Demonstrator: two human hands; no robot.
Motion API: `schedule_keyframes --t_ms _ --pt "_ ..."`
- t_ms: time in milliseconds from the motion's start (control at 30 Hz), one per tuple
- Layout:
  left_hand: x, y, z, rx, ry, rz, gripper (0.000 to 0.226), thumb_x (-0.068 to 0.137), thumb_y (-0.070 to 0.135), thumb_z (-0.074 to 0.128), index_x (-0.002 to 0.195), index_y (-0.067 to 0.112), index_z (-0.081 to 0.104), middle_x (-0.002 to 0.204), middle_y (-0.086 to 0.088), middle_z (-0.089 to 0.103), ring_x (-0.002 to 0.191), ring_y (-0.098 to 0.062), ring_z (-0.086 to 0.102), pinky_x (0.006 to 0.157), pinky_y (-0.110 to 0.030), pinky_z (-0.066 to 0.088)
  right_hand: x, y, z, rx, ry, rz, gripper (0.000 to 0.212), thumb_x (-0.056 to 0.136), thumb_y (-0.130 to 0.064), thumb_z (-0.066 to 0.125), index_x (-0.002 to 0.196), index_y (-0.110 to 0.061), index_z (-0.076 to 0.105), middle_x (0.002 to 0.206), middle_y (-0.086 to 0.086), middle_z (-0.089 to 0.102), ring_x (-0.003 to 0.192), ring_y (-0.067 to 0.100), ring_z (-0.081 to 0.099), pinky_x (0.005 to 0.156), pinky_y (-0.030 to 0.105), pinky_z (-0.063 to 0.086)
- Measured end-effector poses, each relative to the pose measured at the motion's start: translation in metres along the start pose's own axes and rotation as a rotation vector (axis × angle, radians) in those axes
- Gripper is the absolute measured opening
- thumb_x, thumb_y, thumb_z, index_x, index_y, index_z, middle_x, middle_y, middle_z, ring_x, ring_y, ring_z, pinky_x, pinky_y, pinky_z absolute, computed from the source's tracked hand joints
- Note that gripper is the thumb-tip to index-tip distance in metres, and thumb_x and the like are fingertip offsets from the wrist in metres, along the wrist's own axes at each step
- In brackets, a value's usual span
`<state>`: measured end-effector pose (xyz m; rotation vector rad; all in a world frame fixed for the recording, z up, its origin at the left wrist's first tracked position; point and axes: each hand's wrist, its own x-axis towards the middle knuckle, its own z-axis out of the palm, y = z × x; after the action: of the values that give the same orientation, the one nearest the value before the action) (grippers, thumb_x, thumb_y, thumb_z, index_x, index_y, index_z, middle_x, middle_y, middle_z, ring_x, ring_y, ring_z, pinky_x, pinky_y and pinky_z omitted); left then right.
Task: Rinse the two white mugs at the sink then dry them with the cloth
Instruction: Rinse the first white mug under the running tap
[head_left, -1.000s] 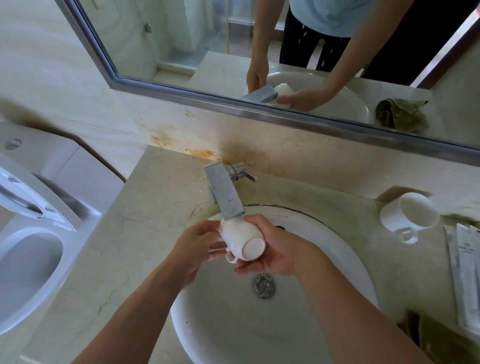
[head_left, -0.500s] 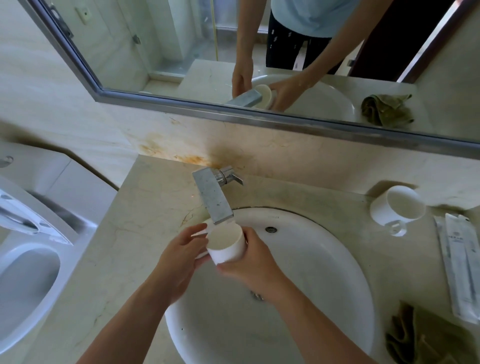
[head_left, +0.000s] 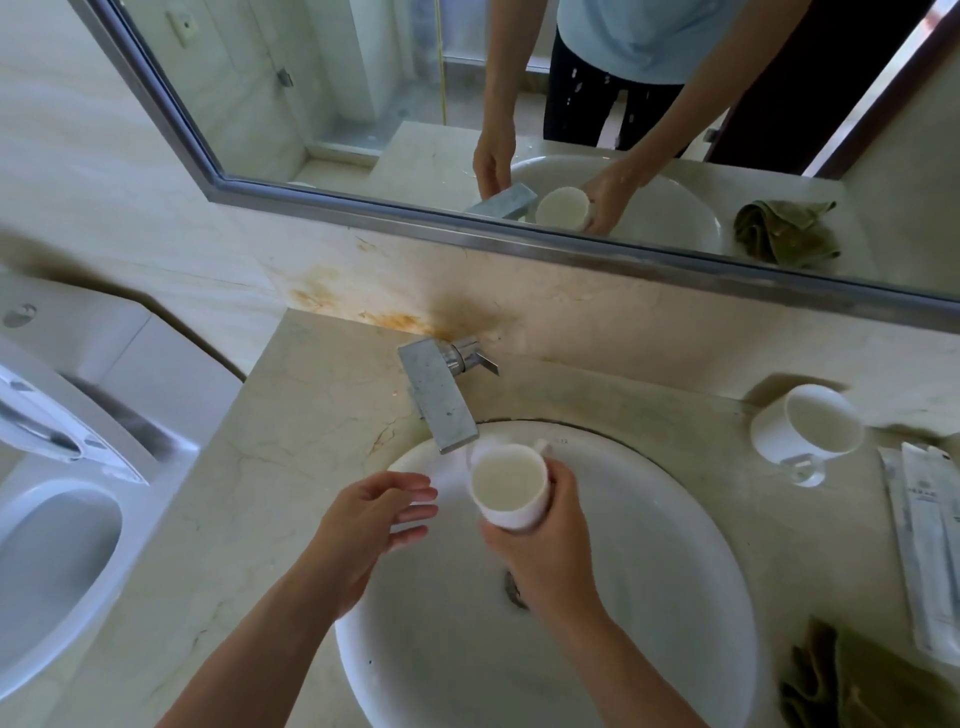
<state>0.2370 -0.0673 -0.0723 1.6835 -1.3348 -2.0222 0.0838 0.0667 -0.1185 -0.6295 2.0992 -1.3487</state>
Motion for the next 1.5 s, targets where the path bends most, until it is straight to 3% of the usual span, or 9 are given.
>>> schedule_keyframes --t_ms 400,567,700,800,900,1167,1233,1333,1500 --pt "-0.003 0.025 0.031 0.312 -0.159 0.022 0.029 0.104 0.005 0.054 0.113 0.016 0.079 0.108 0.001 0.084 0.101 -0.013 0.08 0.094 -0.037 0.064 0.019 -0.021 -0.048 0.019 -0.078 0.081 0.086 0.066 -0.015 0.098 0.134 -0.038 0.051 0.122 -0.022 0.064 0.106 -0.019 0.059 0.074 0.003 0.051" --pt "-0.01 0.028 0.042 0.454 -0.283 -0.009 0.035 0.102 0.002 0.05 0.114 0.017 0.079 0.108 0.003 0.084 0.1 -0.011 0.081 0.096 -0.036 0.064 0.014 -0.019 -0.076 -0.048 -0.098 0.131 0.077 0.07 -0.02 0.097 0.133 -0.037 0.055 0.123 -0.02 0.068 0.107 -0.005 0.066 0.078 0.016 0.056" --pt "-0.014 0.029 0.053 0.46 -0.288 -0.007 0.031 0.105 0.005 0.052 0.117 0.02 0.077 0.114 0.004 0.081 0.107 -0.012 0.078 0.099 -0.037 0.063 0.011 -0.033 -0.084 0.602 -0.197 0.572 0.037 0.097 -0.021 0.073 0.132 -0.013 0.061 0.133 0.015 0.069 0.114 0.028 0.071 0.091 0.048 0.063" --pt "-0.017 0.03 0.062 0.395 -0.275 0.011 0.025 0.108 0.014 0.054 0.125 0.02 0.071 0.121 -0.001 0.078 0.113 -0.019 0.075 0.102 -0.041 0.062 0.006 -0.049 -0.09 0.988 -0.325 0.916 0.052 0.095 -0.036 0.072 0.132 -0.001 0.06 0.119 0.029 0.07 0.101 0.039 0.07 0.084 0.051 0.062" --pt "-0.018 0.03 0.07 0.356 -0.261 0.016 0.024 0.11 0.031 0.053 0.126 0.023 0.071 0.123 0.001 0.076 0.113 -0.019 0.073 0.101 -0.042 0.062 0.002 -0.051 -0.102 0.933 -0.46 0.986 0.062 0.09 -0.045 0.072 0.128 0.003 0.064 0.1 0.026 0.073 0.081 0.035 0.071 0.068 0.043 0.063" --pt "-0.024 0.028 0.086 0.377 -0.34 -0.028 0.03 0.107 0.04 0.06 0.115 0.016 0.077 0.122 -0.005 0.075 0.114 -0.021 0.071 0.089 -0.043 0.067 0.002 -0.039 -0.113 0.496 -0.739 1.049 0.082 0.081 -0.055 0.081 0.142 -0.005 0.059 0.133 0.026 0.07 0.103 0.038 0.07 0.064 0.041 0.066" --pt "-0.024 0.027 0.088 0.447 -0.378 -0.057 0.028 0.106 0.035 0.063 0.113 0.012 0.076 0.122 -0.011 0.073 0.114 -0.026 0.07 0.084 -0.042 0.068 0.004 -0.041 -0.113 0.319 -0.748 1.019 0.077 0.08 -0.056 0.081 0.136 -0.006 0.063 0.123 0.025 0.073 0.095 0.037 0.073 0.063 0.042 0.065" --pt "-0.027 0.028 0.096 0.448 -0.454 -0.079 0.023 0.104 0.026 0.067 0.114 0.007 0.075 0.122 -0.017 0.072 0.111 -0.028 0.071 0.077 -0.036 0.067 0.005 -0.044 -0.117 0.123 -0.711 0.887 0.062 0.088 -0.054 0.075 0.127 -0.007 0.066 0.113 0.021 0.074 0.087 0.033 0.076 0.072 0.046 0.067" --pt "-0.022 0.044 0.106 0.501 -0.523 0.071 0.013 0.1 0.021 0.075 0.107 0.01 0.074 0.111 -0.012 0.076 0.103 -0.024 0.076 0.095 -0.044 0.065 0.009 -0.037 -0.134 0.111 -0.674 0.607 0.041 0.097 -0.034 0.073 0.133 -0.021 0.058 0.123 0.004 0.076 0.108 0.022 0.077 0.092 0.048 0.065"
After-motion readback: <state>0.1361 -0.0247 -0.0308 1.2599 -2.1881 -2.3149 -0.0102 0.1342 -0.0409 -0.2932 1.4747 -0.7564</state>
